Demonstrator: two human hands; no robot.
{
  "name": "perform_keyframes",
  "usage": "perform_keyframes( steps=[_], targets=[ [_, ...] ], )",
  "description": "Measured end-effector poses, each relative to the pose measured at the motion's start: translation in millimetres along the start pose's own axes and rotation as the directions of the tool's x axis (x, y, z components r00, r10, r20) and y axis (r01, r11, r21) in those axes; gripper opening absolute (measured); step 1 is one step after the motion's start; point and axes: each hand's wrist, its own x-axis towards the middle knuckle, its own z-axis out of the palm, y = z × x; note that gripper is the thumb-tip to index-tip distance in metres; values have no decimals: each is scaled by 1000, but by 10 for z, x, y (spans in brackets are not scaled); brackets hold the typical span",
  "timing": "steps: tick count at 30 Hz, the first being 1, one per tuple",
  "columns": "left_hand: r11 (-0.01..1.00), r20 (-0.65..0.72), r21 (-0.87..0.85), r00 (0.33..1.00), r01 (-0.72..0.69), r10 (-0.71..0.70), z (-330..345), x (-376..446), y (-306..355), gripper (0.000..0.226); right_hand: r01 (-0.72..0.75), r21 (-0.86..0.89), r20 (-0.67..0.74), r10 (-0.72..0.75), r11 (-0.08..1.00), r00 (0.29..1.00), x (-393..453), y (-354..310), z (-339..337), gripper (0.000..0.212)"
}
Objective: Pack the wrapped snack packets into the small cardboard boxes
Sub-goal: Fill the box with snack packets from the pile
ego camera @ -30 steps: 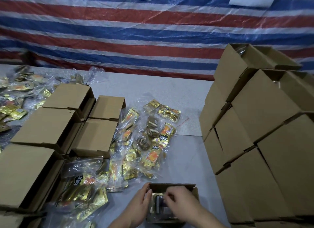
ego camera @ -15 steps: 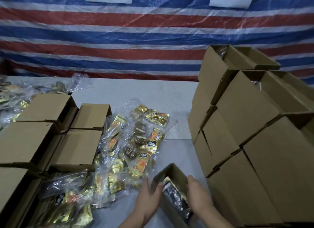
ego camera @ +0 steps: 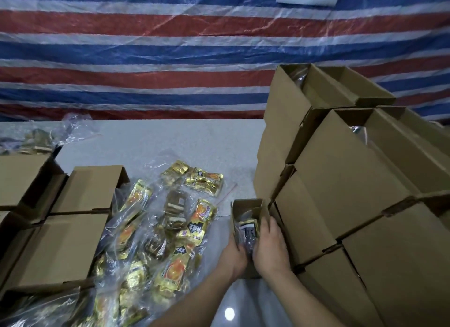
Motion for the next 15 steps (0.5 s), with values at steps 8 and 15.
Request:
perform_keyframes(
  steps=[8,15],
  targets=[
    [994,31,-98,999,47,-44,144,360,239,41,140,-25,193,-132,990,972,334,158,43,36],
    [990,84,-124,995,71,-61,69,333,215,47,139,-14,191,-133,990,972,270,150,62,27]
  ],
)
